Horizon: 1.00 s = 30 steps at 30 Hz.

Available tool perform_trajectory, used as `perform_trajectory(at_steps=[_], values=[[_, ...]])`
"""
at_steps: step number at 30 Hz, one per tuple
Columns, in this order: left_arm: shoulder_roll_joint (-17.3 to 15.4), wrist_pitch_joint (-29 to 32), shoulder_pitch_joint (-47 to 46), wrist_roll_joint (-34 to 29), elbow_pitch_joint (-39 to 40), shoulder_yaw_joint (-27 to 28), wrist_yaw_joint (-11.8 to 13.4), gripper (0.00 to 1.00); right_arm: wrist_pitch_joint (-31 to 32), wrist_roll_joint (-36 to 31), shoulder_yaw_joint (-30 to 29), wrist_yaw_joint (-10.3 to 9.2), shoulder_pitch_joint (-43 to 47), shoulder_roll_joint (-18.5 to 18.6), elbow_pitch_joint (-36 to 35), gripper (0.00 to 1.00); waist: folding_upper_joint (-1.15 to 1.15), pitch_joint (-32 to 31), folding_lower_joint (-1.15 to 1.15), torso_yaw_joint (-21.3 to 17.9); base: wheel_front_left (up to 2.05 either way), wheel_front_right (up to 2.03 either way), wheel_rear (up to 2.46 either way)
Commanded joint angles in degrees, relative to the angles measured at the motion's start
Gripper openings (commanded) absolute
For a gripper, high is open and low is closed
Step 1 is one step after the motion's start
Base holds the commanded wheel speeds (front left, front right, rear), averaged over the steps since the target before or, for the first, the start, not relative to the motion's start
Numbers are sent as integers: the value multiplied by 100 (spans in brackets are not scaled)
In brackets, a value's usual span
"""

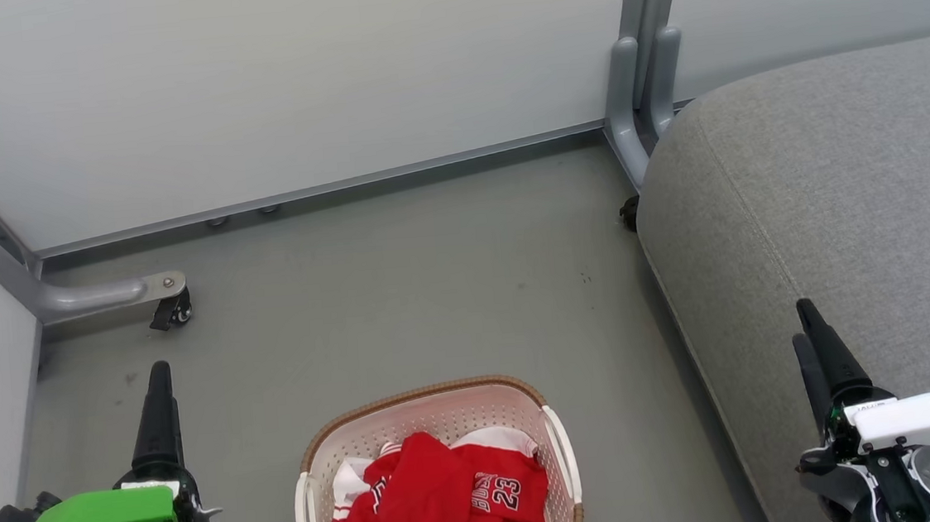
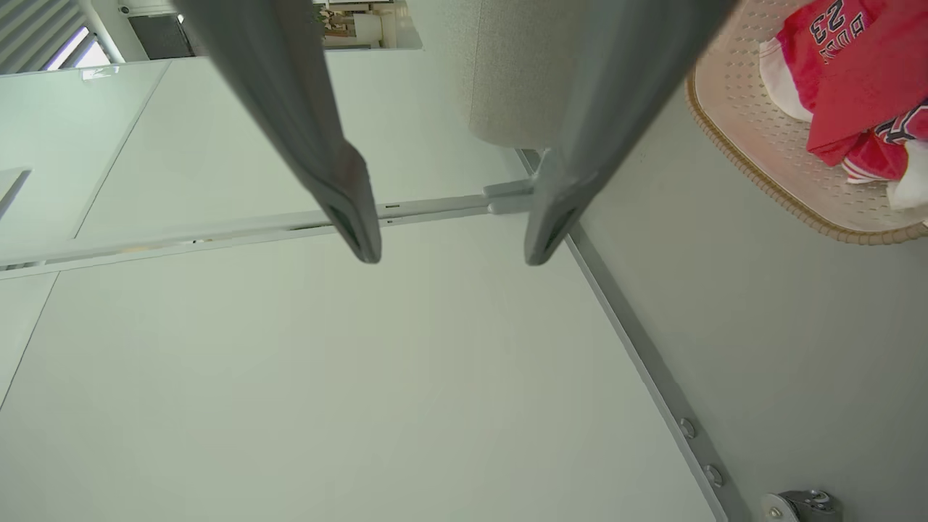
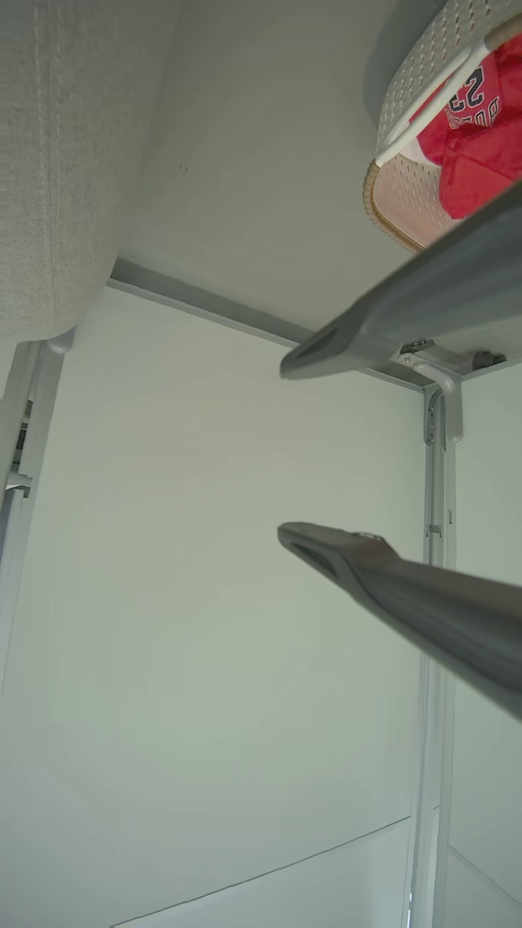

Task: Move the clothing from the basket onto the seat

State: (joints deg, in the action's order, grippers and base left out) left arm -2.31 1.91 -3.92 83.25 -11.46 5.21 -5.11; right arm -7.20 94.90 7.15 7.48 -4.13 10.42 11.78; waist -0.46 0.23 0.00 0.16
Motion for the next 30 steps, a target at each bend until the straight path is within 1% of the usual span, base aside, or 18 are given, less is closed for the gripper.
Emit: perform_trajectory(at_steps=[1, 10, 15, 24, 30], values=[[-31, -63, -121, -256, 142, -8, -54, 100, -49, -236, -68, 3, -43, 19, -152, 100, 7, 3, 0, 2, 0, 0, 0], [-36, -273, -151, -1278, 362, -112, 5, 100, -146, -1301, -135, 3, -27, -79, -398, 100, 10, 16, 0, 11, 0, 0, 0], [-39, -382, -139, -1946, 486, -237, 49, 100, -196, -1936, -136, 3, -12, -129, -552, 100, 12, 23, 0, 13, 0, 0, 0], [-45, -568, -137, -3172, 548, -433, 264, 100, -278, -2977, -157, 3, 17, -216, -722, 100, 15, 39, 0, 30, 0, 0, 0], [-52, -682, -126, -3881, 514, -569, 348, 100, -329, -3569, -146, 3, 44, -270, -814, 100, 17, 45, 0, 46, 0, 0, 0]])
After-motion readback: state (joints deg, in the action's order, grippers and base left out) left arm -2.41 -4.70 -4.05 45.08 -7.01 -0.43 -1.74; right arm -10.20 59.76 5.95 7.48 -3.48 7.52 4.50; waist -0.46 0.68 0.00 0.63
